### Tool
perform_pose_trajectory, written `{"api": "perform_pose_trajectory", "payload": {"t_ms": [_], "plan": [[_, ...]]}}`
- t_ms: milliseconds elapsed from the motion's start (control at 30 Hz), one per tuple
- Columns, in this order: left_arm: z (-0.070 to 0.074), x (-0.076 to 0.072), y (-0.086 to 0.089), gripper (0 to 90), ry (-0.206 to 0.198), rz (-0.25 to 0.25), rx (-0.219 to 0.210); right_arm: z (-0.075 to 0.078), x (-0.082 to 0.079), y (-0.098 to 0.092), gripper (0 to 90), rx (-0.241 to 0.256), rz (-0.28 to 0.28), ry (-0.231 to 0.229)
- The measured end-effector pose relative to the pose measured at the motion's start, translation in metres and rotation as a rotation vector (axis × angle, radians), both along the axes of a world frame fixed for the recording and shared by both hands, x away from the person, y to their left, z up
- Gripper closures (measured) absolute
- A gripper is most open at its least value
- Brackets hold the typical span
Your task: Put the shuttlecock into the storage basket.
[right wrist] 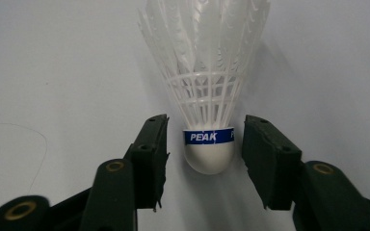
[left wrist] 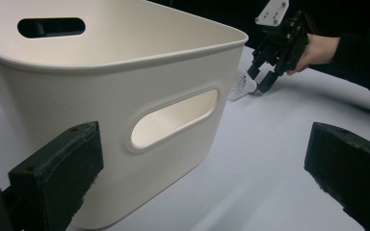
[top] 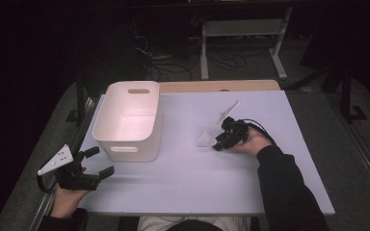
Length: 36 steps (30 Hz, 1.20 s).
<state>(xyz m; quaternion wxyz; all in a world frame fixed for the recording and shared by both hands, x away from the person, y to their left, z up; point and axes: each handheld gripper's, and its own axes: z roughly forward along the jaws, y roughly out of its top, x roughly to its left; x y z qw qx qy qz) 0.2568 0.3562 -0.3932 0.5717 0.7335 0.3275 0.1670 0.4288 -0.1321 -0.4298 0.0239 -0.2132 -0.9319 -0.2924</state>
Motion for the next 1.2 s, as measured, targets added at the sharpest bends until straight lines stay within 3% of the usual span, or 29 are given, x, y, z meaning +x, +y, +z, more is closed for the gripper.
{"api": "perform_pose_trajectory", "payload": {"t_ms": [267,1200], "plan": [[0.000,0.000,0.000,0.0,0.000,0.001,-0.001,-0.001,0.000,0.000,62.2,-0.005,0.007,0.006],[0.000,0.000,0.000,0.0,0.000,0.002,0.000,0.022,-0.003,-0.016,63.5,0.052,-0.025,-0.028]]}}
